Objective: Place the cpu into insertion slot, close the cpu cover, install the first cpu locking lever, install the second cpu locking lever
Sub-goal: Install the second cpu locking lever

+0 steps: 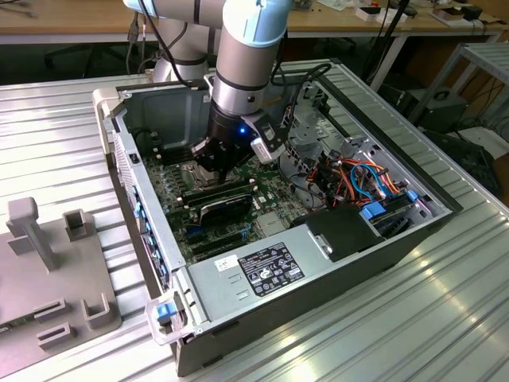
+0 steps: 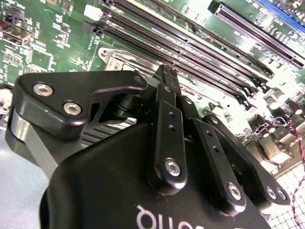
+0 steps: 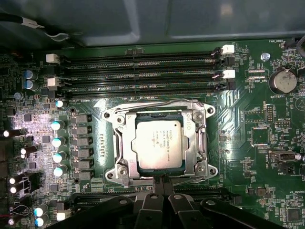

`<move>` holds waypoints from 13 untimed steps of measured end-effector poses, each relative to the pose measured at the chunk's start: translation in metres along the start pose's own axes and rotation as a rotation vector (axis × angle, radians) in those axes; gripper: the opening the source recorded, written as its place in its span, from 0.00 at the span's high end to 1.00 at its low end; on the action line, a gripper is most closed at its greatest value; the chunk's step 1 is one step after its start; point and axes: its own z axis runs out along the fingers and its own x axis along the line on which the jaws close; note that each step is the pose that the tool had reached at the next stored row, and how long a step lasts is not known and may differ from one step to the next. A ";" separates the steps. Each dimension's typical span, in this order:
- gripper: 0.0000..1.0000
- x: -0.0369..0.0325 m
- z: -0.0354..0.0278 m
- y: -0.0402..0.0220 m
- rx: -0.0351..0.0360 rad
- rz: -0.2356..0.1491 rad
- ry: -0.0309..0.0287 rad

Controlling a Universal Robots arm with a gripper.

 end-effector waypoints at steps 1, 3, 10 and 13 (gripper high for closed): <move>0.89 0.0024 0.0002 -0.0001 0.0001 0.000 0.0001; 0.89 0.0066 0.0006 -0.0003 -0.0001 0.000 -0.0001; 0.89 0.0153 0.0018 -0.0002 0.0001 0.000 0.0001; 0.89 0.0189 0.0026 -0.0001 0.0000 0.000 -0.0001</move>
